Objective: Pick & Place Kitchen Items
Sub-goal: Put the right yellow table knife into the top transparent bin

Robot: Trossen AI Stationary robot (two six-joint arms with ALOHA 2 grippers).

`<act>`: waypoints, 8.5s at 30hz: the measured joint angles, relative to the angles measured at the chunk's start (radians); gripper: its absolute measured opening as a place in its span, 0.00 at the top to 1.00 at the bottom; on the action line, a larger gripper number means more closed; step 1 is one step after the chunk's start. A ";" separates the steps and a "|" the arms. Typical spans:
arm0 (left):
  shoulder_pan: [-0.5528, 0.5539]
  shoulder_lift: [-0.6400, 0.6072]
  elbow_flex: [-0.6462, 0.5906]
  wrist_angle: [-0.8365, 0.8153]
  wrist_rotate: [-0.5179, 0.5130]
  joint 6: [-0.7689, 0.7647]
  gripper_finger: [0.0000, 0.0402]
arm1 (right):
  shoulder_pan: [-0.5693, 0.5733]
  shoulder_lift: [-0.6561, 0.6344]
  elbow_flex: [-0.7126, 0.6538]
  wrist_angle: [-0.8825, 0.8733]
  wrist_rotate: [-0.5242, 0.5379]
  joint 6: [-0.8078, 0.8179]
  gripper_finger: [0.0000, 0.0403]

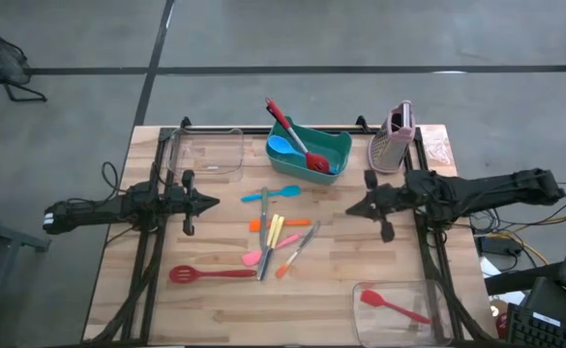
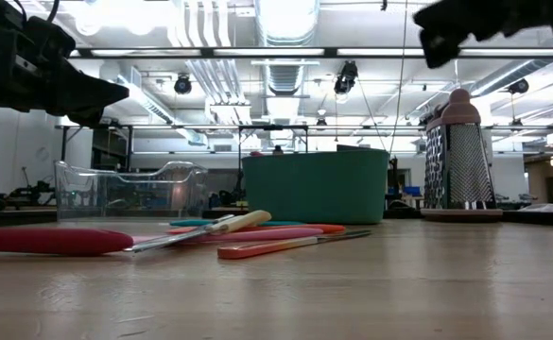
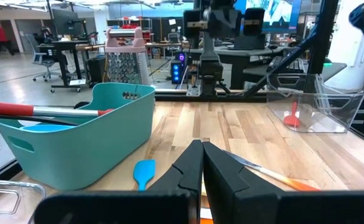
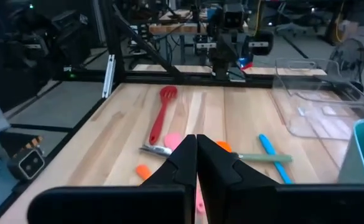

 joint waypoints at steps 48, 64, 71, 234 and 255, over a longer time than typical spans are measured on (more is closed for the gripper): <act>0.000 0.008 -0.001 0.537 -0.107 -0.618 0.95 | -0.026 -0.679 -0.466 0.065 -0.029 0.027 0.98; -0.098 0.643 0.317 0.476 -0.051 -0.533 0.97 | -0.026 -0.679 -0.466 0.065 -0.028 0.030 0.98; -0.099 0.875 0.575 0.245 -0.058 -0.533 0.97 | -0.026 -0.679 -0.466 0.065 -0.027 0.029 0.98; -0.180 1.860 1.151 -0.245 -0.159 -0.638 0.55 | -0.026 -0.660 -0.466 0.058 -0.028 0.029 0.98; -0.176 1.847 1.147 -0.253 -0.089 -0.616 1.00 | -0.025 -0.660 -0.466 0.058 -0.028 0.029 0.98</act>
